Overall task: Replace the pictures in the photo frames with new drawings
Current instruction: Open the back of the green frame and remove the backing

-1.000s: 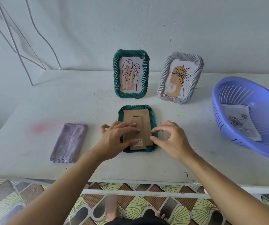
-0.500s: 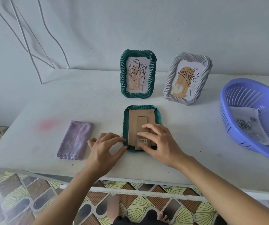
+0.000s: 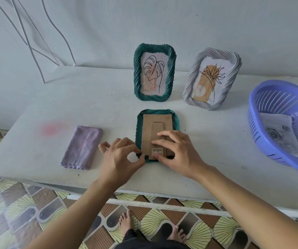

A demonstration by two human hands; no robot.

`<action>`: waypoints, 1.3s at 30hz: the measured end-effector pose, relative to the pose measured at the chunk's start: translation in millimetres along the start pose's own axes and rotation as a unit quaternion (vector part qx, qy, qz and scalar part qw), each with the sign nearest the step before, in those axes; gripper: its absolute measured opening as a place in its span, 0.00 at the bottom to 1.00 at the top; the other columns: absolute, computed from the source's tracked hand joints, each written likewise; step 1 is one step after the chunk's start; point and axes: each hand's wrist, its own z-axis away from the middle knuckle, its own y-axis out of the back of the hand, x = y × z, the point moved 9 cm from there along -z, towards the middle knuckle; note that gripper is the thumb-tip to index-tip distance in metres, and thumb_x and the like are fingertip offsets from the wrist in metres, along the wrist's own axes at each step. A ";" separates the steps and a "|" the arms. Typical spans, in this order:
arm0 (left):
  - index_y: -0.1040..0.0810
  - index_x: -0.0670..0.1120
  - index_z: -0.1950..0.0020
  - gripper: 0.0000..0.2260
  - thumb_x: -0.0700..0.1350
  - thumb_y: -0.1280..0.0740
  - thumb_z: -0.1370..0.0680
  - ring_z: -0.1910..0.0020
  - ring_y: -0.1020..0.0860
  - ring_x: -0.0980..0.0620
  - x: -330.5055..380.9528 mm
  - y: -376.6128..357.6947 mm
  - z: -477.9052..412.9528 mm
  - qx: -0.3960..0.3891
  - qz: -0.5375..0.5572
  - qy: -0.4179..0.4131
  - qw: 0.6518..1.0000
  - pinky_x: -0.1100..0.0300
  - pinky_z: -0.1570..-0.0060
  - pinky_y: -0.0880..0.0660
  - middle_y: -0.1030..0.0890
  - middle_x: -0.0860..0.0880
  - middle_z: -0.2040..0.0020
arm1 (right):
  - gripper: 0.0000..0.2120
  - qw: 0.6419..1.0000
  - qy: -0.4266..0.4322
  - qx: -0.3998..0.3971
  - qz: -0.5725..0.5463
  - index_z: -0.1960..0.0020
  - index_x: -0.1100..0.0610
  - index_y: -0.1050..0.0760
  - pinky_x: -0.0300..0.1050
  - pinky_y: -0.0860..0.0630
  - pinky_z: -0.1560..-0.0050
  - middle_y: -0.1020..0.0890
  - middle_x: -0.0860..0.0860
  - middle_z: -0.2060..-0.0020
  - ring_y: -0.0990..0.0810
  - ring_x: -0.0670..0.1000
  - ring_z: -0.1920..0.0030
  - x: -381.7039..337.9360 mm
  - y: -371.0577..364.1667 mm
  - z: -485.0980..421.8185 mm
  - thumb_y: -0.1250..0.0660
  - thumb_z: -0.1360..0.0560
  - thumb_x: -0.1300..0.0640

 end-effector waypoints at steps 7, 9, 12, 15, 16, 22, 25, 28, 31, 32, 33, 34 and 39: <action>0.22 0.54 0.69 0.11 0.56 0.27 0.30 0.56 0.27 0.55 -2.2 -3.1 5.8 0.013 -0.016 0.091 0.996 0.52 0.55 0.47 0.22 0.60 0.62 | 0.21 1.000 0.002 0.002 -0.016 0.38 0.46 0.20 0.53 0.34 0.33 0.25 0.45 0.38 0.28 0.50 0.36 3.2 1.5 -1.5 0.35 0.25 0.37; 0.23 0.54 0.71 0.13 0.54 0.25 0.30 0.54 0.28 0.56 -11.3 -6.3 5.0 -0.005 0.035 0.153 0.988 0.52 0.55 0.46 0.22 0.59 0.61 | 0.20 1.000 0.003 0.010 -0.026 0.39 0.46 0.20 0.52 0.34 0.33 0.25 0.44 0.38 0.27 0.50 0.37 3.6 2.2 -1.1 0.34 0.26 0.37; 0.24 0.54 0.71 0.13 0.53 0.25 0.31 0.53 0.28 0.56 -15.6 -9.7 5.5 -0.016 0.054 0.192 0.980 0.51 0.53 0.45 0.22 0.59 0.59 | 0.20 1.000 0.003 0.014 -0.028 0.39 0.45 0.20 0.50 0.35 0.32 0.25 0.44 0.39 0.27 0.50 0.37 3.7 2.0 -0.3 0.34 0.26 0.37; 0.23 0.55 0.67 0.10 0.54 0.26 0.30 0.54 0.27 0.58 -19.9 -12.9 9.6 -0.010 0.066 0.216 0.974 0.52 0.52 0.44 0.25 0.58 0.56 | 0.20 1.000 0.002 0.013 -0.028 0.39 0.45 0.20 0.48 0.36 0.32 0.25 0.44 0.39 0.27 0.50 0.37 4.3 1.9 -0.4 0.33 0.26 0.37; 0.23 0.56 0.66 0.09 0.54 0.27 0.29 0.54 0.27 0.59 -20.6 -13.7 11.0 -0.007 0.067 0.219 0.973 0.52 0.53 0.44 0.25 0.58 0.56 | 0.20 1.000 0.002 0.013 -0.028 0.39 0.45 0.19 0.48 0.36 0.32 0.25 0.44 0.39 0.27 0.50 0.37 4.3 1.9 -0.4 0.33 0.26 0.37; 0.24 0.56 0.64 0.08 0.54 0.31 0.27 0.51 0.29 0.55 -17.2 -15.1 9.6 -0.020 0.034 0.221 0.974 0.52 0.54 0.44 0.22 0.59 0.59 | 0.20 1.000 0.002 0.009 -0.026 0.39 0.46 0.20 0.47 0.37 0.32 0.25 0.44 0.38 0.27 0.50 0.37 3.1 2.0 -0.5 0.33 0.26 0.37; 0.23 0.54 0.64 0.09 0.54 0.32 0.26 0.50 0.30 0.55 -17.0 -14.2 5.2 -0.045 0.041 0.246 0.967 0.51 0.53 0.44 0.21 0.58 0.61 | 0.20 1.000 0.000 0.005 -0.027 0.38 0.46 0.20 0.48 0.37 0.31 0.25 0.44 0.38 0.28 0.49 0.36 2.4 2.0 -0.1 0.33 0.26 0.37; 0.22 0.51 0.64 0.10 0.55 0.33 0.25 0.52 0.28 0.53 -15.6 -14.8 0.4 -0.059 0.023 0.254 0.965 0.51 0.54 0.44 0.21 0.57 0.64 | 0.21 1.000 -0.001 0.003 -0.025 0.38 0.46 0.20 0.48 0.37 0.31 0.26 0.44 0.37 0.29 0.49 0.35 1.7 2.5 0.3 0.34 0.25 0.37; 0.23 0.51 0.64 0.11 0.55 0.34 0.25 0.54 0.26 0.53 -15.0 -15.1 -3.4 -0.067 0.016 0.240 0.968 0.50 0.53 0.42 0.21 0.56 0.65 | 0.22 1.000 -0.005 -0.001 -0.024 0.38 0.46 0.20 0.50 0.36 0.31 0.25 0.44 0.38 0.29 0.49 0.36 1.8 2.7 -0.7 0.35 0.26 0.36; 0.23 0.52 0.63 0.10 0.56 0.33 0.26 0.55 0.26 0.54 -17.0 -16.0 -5.2 -0.081 0.017 0.234 0.969 0.50 0.52 0.41 0.21 0.56 0.64 | 0.23 1.000 -0.006 -0.005 -0.025 0.38 0.46 0.20 0.51 0.36 0.31 0.25 0.44 0.38 0.29 0.49 0.36 2.5 2.5 -1.5 0.36 0.26 0.35; 0.22 0.53 0.62 0.10 0.57 0.32 0.26 0.55 0.25 0.55 -19.2 -16.4 -7.7 -0.101 0.019 0.227 0.968 0.50 0.52 0.41 0.20 0.57 0.63 | 0.23 1.000 -0.006 -0.013 -0.025 0.38 0.47 0.20 0.52 0.36 0.31 0.26 0.44 0.38 0.29 0.49 0.36 2.9 2.0 -2.4 0.36 0.26 0.35; 0.22 0.54 0.61 0.10 0.58 0.31 0.26 0.55 0.24 0.56 -23.3 -18.6 -10.2 -0.133 0.027 0.225 0.965 0.50 0.50 0.40 0.20 0.58 0.61 | 0.24 0.999 -0.007 -0.023 -0.026 0.37 0.46 0.20 0.52 0.36 0.31 0.26 0.44 0.38 0.29 0.49 0.36 3.1 2.0 -3.5 0.36 0.26 0.34; 0.19 0.57 0.59 0.10 0.62 0.28 0.27 0.59 0.20 0.55 -27.0 -16.6 -37.9 -0.212 0.120 0.178 0.953 0.55 0.55 0.23 0.17 0.56 0.58 | 0.20 0.994 -0.024 -0.024 -0.099 0.38 0.50 0.19 0.42 0.30 0.37 0.21 0.42 0.42 0.27 0.43 0.40 2.8 19.7 -16.6 0.32 0.25 0.41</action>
